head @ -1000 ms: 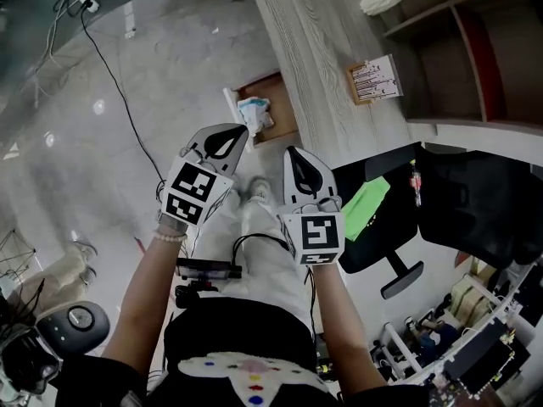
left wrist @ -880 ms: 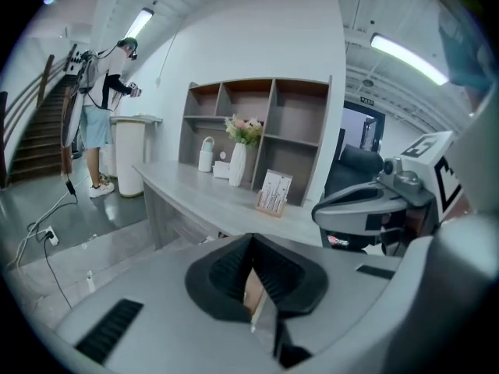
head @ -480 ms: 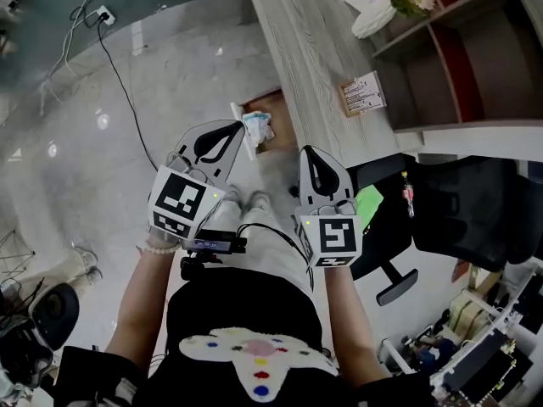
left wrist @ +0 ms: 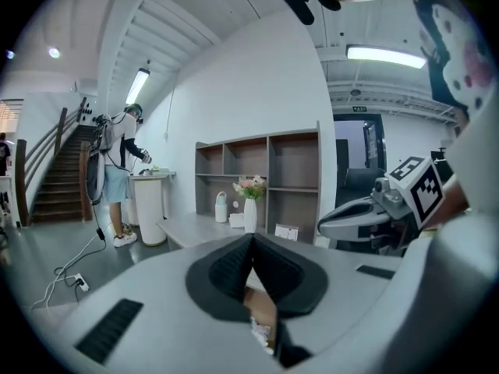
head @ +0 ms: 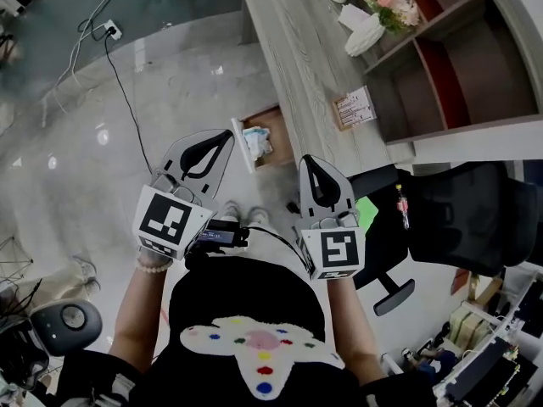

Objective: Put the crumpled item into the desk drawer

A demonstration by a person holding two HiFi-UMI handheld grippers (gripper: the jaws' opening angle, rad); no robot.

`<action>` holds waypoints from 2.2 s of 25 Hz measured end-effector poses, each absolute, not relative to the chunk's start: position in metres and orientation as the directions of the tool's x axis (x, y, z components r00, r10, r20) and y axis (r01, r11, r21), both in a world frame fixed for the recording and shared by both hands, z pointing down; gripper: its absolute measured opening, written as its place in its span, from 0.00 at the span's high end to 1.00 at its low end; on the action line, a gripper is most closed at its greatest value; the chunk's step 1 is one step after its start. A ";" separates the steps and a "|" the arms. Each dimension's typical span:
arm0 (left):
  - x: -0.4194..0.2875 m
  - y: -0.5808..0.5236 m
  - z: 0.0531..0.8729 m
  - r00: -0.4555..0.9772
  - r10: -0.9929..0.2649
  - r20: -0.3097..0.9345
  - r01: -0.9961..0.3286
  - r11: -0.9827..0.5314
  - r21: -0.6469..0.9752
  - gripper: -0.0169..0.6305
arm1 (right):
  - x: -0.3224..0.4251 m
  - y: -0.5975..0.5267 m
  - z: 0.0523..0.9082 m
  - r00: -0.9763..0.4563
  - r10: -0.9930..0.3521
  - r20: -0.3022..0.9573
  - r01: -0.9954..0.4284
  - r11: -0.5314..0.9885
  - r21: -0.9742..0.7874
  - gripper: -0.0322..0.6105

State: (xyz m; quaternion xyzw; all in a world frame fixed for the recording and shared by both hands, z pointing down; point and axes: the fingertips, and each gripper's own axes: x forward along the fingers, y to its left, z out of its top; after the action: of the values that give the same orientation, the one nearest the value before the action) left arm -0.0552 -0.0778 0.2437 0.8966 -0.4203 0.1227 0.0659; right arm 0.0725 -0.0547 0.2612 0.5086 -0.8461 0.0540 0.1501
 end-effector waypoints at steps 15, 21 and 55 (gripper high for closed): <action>-0.050 -0.053 0.224 0.644 -0.729 0.231 -0.748 -0.664 -0.008 0.96 | 0.076 -0.047 0.254 -0.429 -0.832 0.351 -0.873 0.481 0.074 0.95; -0.050 -0.052 0.233 0.640 -0.722 0.262 -0.747 -0.665 -0.008 0.96 | 0.073 -0.049 0.250 -0.442 -0.842 0.308 -0.871 0.485 0.075 0.95; -0.044 -0.051 0.248 0.655 -0.693 0.299 -0.733 -0.679 0.033 0.96 | 0.069 -0.048 0.251 -0.447 -0.837 0.315 -0.869 0.490 0.070 0.95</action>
State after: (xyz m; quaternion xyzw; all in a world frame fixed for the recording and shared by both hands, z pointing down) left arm -0.0443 -0.0508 0.2478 0.9067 -0.3935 0.1320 0.0757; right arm 0.0689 -0.0480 0.2509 0.5024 -0.8491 0.0508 0.1551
